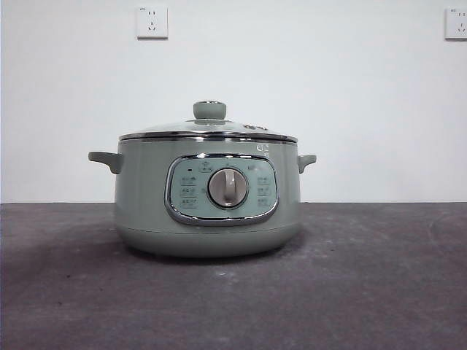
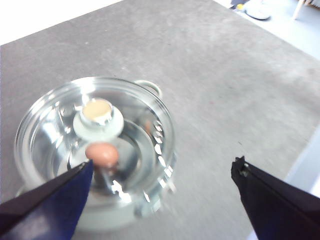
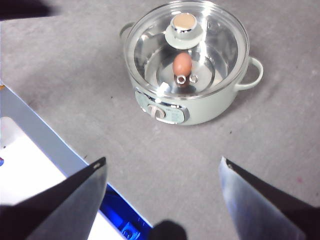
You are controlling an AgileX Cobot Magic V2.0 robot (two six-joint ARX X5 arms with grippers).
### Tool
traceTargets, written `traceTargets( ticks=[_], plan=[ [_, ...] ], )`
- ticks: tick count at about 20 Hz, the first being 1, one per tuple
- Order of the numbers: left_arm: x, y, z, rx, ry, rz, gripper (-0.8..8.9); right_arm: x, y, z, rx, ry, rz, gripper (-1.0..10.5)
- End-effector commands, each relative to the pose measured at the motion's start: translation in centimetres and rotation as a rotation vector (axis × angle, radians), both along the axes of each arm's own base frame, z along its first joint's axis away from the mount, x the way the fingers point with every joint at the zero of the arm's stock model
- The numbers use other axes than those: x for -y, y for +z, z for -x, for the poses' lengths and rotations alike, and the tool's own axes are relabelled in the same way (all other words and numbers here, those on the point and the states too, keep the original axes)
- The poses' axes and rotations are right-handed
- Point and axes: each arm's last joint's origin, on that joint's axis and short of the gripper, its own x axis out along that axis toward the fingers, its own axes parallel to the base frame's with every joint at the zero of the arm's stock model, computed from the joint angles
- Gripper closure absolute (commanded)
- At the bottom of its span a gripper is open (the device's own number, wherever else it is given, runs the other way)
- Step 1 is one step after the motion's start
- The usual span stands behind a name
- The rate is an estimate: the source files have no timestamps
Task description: Pick up the egg,open the lid,put the egg in the pot,close the lid
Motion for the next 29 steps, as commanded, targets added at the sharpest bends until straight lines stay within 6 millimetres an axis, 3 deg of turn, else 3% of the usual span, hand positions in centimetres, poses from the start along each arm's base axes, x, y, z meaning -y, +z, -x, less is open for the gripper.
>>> traceTargets(
  ticks=[1, 2, 3, 23, 27, 29],
  plan=[
    [-0.8, 0.2, 1.5, -0.009, -0.009, -0.006, 5.95, -0.1, -0.2, -0.2, -0.037, -0.016, -0.001, 7.7],
    [-1.1, 0.3, 2.1, -0.015, -0.020, -0.002, 7.64, -0.2, -0.3, -0.3, -0.040, -0.016, 0.001, 9.1],
    [-1.3, 0.4, 2.5, -0.020, -0.027, 0.001, 8.21, -0.2, -0.3, -0.3, -0.041, -0.016, 0.002, 9.6],
    [-1.5, 0.4, 3.0, -0.012, -0.029, -0.027, 8.17, -0.2, -0.2, -0.2, -0.059, -0.051, -0.021, 9.5],
    [-3.9, 2.0, 2.6, 0.246, 0.129, 0.000, 8.17, -0.2, -0.2, -0.2, -0.059, -0.050, -0.021, 9.5],
    [-5.5, 1.5, 3.3, 0.412, 0.218, 0.065, 8.17, -0.2, -0.2, -0.2, -0.059, -0.051, -0.021, 9.5]
  ],
)
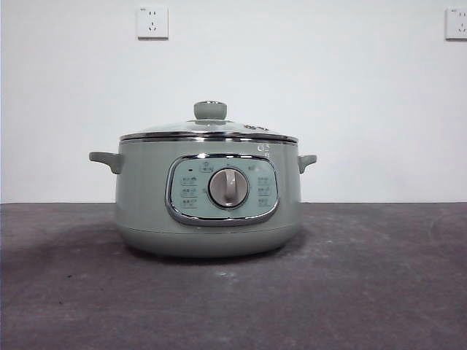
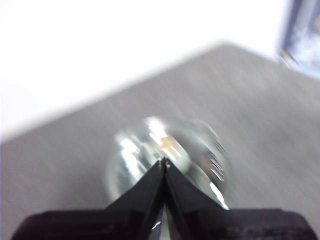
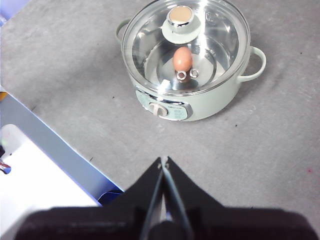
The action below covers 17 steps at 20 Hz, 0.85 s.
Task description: Pick up the egg,open the lid,put the egg in the pot,close the lid
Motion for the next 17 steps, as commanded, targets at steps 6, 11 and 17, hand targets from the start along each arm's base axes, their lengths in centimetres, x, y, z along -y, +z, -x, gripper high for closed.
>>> traceTargets(
  ticks=[6, 11, 17],
  plan=[
    [-4.5, -9.6, 3.3, 0.392, 0.285, 0.068, 8.17, 0.1, -0.1, 0.2, -0.015, -0.007, 0.003, 9.5],
    [-5.8, -19.1, 4.3, 0.284, 0.541, 0.006, 8.17, 0.2, 0.0, 0.3, -0.012, -0.007, 0.002, 9.5],
    [-6.2, -26.1, 4.9, 0.226, 0.588, -0.012, 8.17, 0.2, 0.0, 0.3, -0.012, -0.007, 0.001, 9.5]
  ],
)
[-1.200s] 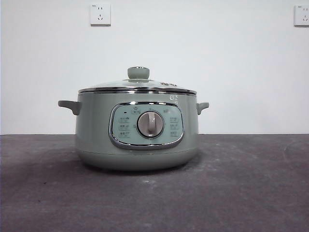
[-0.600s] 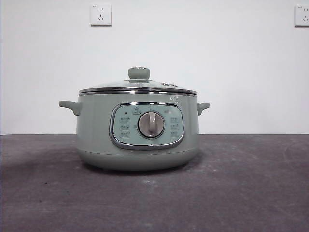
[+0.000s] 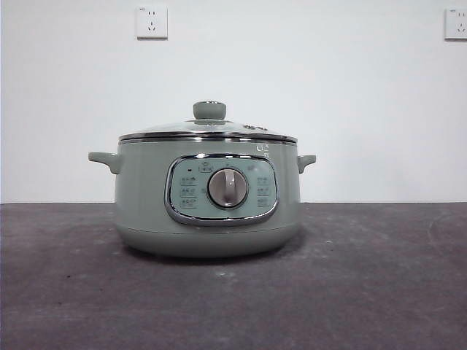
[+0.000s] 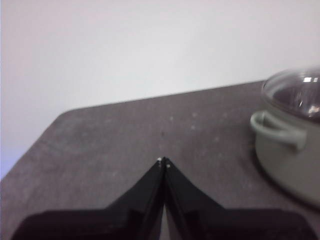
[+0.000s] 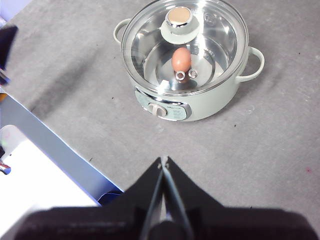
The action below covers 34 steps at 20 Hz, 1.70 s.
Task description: Pick up the egg,open the lid,put the egg in the pot,close the lid
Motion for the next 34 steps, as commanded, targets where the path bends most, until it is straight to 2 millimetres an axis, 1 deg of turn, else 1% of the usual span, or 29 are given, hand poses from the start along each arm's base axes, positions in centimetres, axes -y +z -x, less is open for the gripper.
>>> traceTargets(
  ticks=[1, 5, 9, 25, 27, 29, 31, 32, 34],
  plan=[
    [-0.1, -1.7, 0.0, -0.011, 0.009, -0.002, 8.17, 0.1, -0.1, 0.2, -0.015, -0.006, 0.003, 9.5],
    [-0.1, -3.5, 0.0, -0.035, 0.012, 0.039, 8.17, 0.1, -0.1, 0.2, -0.015, -0.006, 0.003, 9.5],
    [-0.1, -4.9, 0.2, -0.134, 0.016, 0.075, 8.17, 0.1, -0.1, 0.2, -0.015, -0.006, 0.003, 9.5],
    [-0.1, -4.8, 0.2, -0.129, 0.017, 0.082, 8.17, 0.1, -0.1, 0.2, -0.013, -0.008, 0.006, 9.5],
    [-0.1, -4.8, 0.2, -0.129, 0.017, 0.082, 8.17, 0.2, 0.0, 0.1, 0.027, 0.025, 0.032, 9.5],
    [-0.1, -4.8, 0.2, -0.129, 0.017, 0.082, 8.17, 1.4, 0.7, 0.4, 0.123, -0.027, 0.022, 9.5],
    [-0.1, -4.8, 0.2, -0.129, 0.017, 0.082, 8.17, 2.7, 1.6, 0.7, 0.242, -0.097, -0.081, 9.5],
    [-0.1, -4.8, 0.2, -0.129, 0.017, 0.082, 8.17, 3.2, 1.6, 1.0, 0.285, -0.093, -0.131, 9.5],
    [-0.1, -4.8, 0.2, -0.129, 0.017, 0.082, 8.17, 4.3, 0.5, 1.6, 0.356, -0.121, -0.186, 9.5]
  ],
)
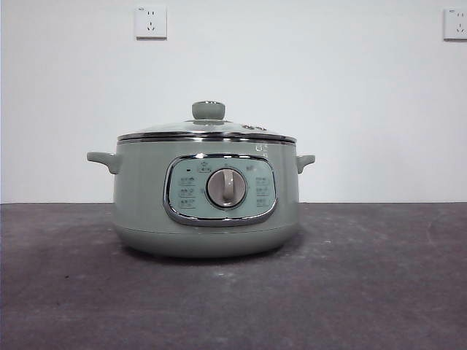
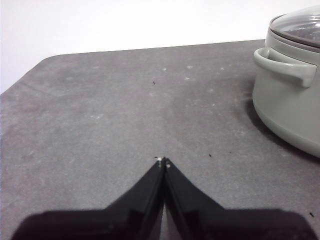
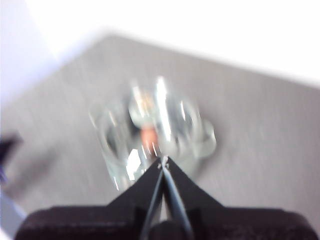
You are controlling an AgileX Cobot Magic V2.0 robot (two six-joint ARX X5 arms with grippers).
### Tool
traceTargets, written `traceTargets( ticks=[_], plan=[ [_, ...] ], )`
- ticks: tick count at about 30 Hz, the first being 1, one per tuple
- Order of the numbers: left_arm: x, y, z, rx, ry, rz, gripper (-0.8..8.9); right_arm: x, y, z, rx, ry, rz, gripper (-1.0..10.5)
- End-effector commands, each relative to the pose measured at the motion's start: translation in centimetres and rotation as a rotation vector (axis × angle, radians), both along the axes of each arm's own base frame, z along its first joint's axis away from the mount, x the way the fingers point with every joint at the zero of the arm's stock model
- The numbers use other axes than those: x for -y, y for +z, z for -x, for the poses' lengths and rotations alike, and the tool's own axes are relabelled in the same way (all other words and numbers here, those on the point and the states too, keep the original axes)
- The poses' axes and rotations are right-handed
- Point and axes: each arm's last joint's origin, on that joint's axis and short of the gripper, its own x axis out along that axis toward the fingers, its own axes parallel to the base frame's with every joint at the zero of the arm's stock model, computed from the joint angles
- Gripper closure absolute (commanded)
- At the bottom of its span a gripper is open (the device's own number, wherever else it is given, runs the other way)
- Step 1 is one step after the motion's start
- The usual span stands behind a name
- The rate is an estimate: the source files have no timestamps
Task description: Pick up the egg,open the lid,put the egg in the pot,close the lid
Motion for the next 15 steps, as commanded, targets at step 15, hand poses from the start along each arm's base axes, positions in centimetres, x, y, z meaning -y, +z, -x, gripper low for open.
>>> traceTargets(
  ticks=[15],
  plan=[
    [0.0, -0.4, -0.1, -0.008, 0.006, 0.003, 8.17, 2.8, -21.7, 0.4, 0.326, -0.233, -0.076, 9.5]
  ],
)
